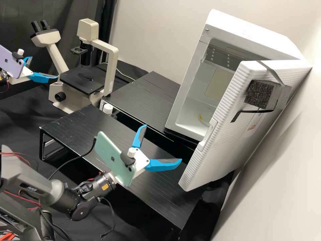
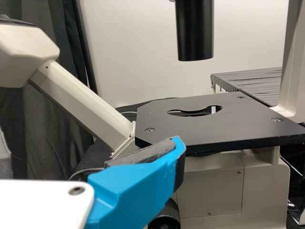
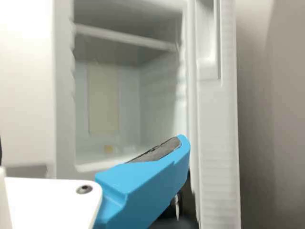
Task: Close the incubator door.
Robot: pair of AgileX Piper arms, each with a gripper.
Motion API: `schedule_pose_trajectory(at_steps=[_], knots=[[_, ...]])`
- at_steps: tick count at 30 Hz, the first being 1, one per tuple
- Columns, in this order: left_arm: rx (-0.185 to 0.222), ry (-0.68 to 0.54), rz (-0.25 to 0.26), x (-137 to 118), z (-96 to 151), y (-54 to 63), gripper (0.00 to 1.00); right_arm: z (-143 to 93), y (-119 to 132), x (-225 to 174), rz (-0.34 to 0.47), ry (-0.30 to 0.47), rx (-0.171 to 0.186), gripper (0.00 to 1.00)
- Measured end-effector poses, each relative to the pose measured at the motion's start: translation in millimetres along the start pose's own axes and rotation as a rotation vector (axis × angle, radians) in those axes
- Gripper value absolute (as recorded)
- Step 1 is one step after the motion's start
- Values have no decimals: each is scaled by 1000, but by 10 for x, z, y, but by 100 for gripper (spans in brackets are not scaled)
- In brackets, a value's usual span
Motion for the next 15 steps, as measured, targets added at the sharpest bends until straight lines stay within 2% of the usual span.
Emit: schedule_pose_trajectory(at_steps=[9, 15], knots=[[0, 0, 0, 0, 0, 0, 100, 223, 125, 140, 31, -91, -43, 100], [0, 0, 0, 0, 0, 0, 100, 214, 292, 75, 116, -102, -15, 100]])
